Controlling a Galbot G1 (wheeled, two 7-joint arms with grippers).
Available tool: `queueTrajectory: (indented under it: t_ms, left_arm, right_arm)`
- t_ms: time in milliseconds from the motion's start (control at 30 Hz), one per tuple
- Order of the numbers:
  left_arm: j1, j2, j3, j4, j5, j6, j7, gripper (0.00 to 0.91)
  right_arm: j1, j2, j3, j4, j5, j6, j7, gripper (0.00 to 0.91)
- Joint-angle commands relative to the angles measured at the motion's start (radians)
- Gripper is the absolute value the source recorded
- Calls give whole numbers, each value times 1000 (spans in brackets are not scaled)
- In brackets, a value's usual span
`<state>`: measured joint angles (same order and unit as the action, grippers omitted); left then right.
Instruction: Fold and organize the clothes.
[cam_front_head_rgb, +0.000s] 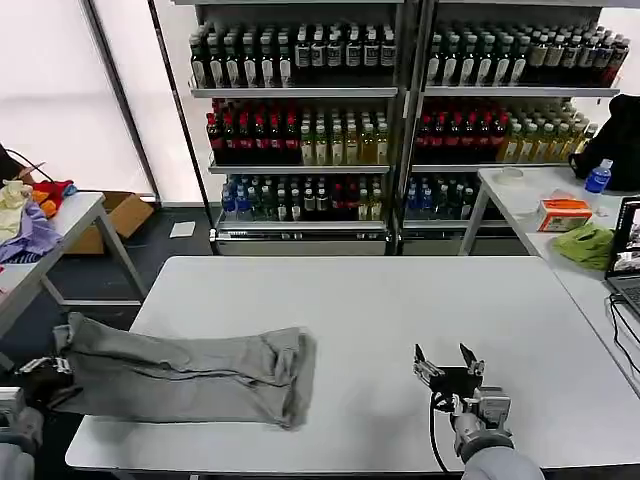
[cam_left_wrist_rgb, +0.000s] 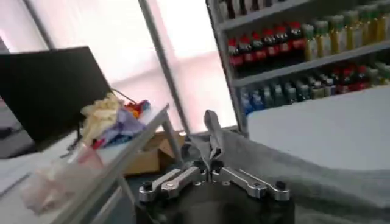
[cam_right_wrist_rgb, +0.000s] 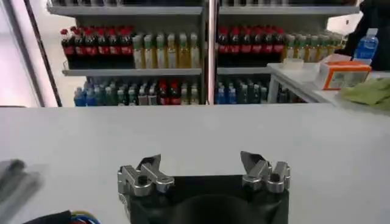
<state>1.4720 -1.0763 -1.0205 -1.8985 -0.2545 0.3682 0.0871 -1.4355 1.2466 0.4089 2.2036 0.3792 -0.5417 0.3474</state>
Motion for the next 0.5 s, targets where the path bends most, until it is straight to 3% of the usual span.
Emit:
queueTrajectory:
  t_ms: [33,233,500]
  left_arm:
    - [2,13,42,-140,42,1,-6,0]
    - [-1,-139,349,-252,115,25,-12,0]
    - [-15,-226,581,-215,182,41,-29,0]
  right_arm:
    - [-11,8,1,11,-10,1,3,907]
    - [-47,26,29,49,-39,-3,5,907]
    - [-99,46,46,87,-77,1,1,907]
